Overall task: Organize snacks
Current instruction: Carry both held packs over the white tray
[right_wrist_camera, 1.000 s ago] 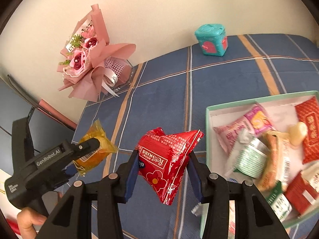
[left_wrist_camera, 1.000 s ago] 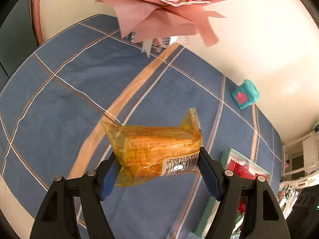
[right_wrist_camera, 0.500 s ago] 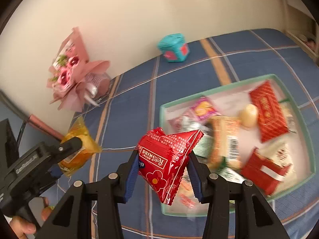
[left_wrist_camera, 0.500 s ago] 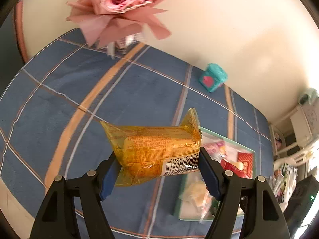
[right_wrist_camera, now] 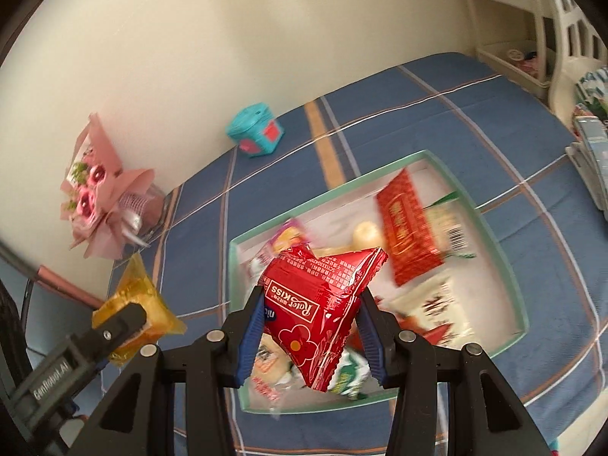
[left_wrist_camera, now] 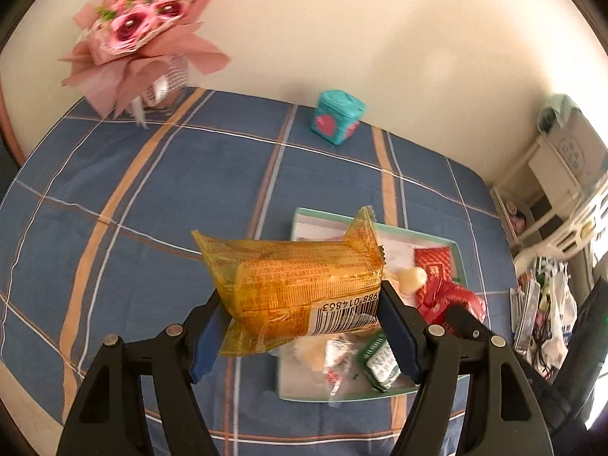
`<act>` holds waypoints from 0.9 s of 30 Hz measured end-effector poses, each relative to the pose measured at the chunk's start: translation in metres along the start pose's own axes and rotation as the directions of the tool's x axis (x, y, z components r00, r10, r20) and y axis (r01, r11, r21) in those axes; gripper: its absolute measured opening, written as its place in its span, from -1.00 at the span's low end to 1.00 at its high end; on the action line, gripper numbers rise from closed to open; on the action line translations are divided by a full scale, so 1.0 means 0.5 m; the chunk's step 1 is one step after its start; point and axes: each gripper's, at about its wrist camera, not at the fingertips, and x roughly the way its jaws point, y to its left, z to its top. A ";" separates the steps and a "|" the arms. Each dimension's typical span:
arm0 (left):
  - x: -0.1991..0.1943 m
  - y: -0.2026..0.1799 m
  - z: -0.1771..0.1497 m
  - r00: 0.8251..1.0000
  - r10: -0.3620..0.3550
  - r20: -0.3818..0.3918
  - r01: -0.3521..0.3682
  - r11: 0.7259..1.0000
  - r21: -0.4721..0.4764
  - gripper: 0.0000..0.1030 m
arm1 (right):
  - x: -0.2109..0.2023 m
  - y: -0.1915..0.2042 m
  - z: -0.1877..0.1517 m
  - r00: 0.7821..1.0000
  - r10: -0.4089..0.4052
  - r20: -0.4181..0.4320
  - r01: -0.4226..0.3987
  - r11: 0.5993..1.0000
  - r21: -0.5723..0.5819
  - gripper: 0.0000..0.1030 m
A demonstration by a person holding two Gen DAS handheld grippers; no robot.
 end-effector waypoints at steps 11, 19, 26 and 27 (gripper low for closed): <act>0.047 -0.100 -0.014 0.999 0.011 -0.038 -0.008 0.996 0.089 0.46 | -0.029 -0.087 0.042 0.998 -0.037 0.044 0.034 0.996 0.080 -0.04; 0.087 -0.132 -0.022 0.997 0.044 -0.062 -0.036 0.991 0.129 0.46 | 0.005 -0.098 0.048 0.998 -0.056 0.009 0.055 0.995 0.079 -0.04; 0.112 -0.140 -0.031 0.995 0.069 -0.078 -0.056 0.986 0.157 0.47 | 0.025 -0.085 0.042 0.998 -0.067 -0.019 0.067 0.996 0.053 -0.03; 0.115 -0.140 -0.032 0.994 0.072 -0.082 -0.058 0.985 0.161 0.47 | 0.028 -0.085 0.042 0.997 -0.068 -0.023 0.069 0.996 0.052 -0.03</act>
